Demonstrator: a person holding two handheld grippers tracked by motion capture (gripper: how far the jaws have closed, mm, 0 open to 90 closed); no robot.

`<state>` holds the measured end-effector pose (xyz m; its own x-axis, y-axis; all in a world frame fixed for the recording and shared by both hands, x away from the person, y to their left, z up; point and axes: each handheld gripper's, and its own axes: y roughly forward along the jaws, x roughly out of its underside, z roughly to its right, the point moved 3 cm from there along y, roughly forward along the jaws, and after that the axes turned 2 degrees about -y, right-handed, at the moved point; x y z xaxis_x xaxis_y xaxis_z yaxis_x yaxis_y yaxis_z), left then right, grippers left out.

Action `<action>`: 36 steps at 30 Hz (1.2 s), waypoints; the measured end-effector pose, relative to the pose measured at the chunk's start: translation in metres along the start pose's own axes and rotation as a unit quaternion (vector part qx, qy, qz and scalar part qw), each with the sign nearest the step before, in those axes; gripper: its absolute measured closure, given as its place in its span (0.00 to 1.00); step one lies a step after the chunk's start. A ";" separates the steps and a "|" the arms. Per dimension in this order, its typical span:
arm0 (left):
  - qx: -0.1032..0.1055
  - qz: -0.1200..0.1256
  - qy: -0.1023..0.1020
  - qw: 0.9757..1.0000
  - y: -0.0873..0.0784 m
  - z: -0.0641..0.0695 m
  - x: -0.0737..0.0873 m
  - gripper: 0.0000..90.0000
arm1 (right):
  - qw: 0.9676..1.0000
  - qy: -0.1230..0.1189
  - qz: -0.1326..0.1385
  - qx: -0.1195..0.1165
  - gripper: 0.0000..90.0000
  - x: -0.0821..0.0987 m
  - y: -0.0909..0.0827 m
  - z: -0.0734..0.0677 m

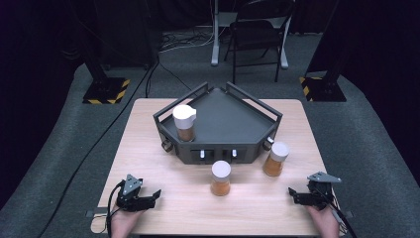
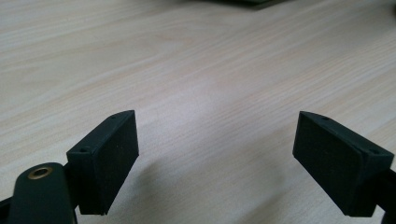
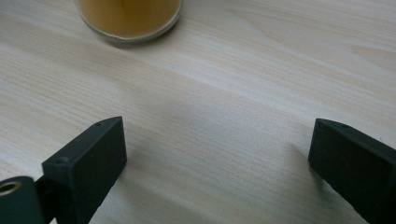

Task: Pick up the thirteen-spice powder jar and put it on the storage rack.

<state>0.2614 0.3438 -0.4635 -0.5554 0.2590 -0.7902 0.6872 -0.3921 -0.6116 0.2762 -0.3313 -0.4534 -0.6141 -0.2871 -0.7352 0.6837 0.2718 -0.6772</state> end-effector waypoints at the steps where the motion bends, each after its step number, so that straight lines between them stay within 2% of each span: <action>1: 0.003 -0.008 -0.002 1.000 0.001 -0.001 -0.002 0.16 | 1.000 0.000 0.000 0.000 0.04 0.000 0.000 0.000; 6: 0.003 -0.033 -0.008 0.999 0.004 -0.003 -0.008 0.15 | 1.000 0.000 0.000 0.000 0.04 0.000 0.000 0.000; 9: 0.002 -0.033 -0.009 0.999 0.003 -0.003 -0.007 0.15 | 1.000 0.000 0.000 0.000 0.04 0.000 0.000 0.000; 11: -0.003 -0.036 0.001 0.999 0.004 -0.001 -0.008 0.15 | 1.000 0.000 0.000 0.000 0.04 0.000 0.000 0.000; 32: -0.003 -0.038 0.001 0.999 0.005 -0.001 -0.009 0.12 | 1.000 0.003 0.000 0.004 0.03 0.000 0.000 0.000; 36: -0.003 -0.038 0.001 0.999 0.005 -0.001 -0.009 0.12 | 1.000 -0.001 0.000 0.006 0.03 0.000 0.000 -0.005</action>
<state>0.2701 0.3408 -0.4596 -0.6052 0.2890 -0.7418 0.6460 -0.3662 -0.6697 0.2747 -0.3269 -0.4535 -0.6138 -0.2885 -0.7349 0.6883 0.2604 -0.6771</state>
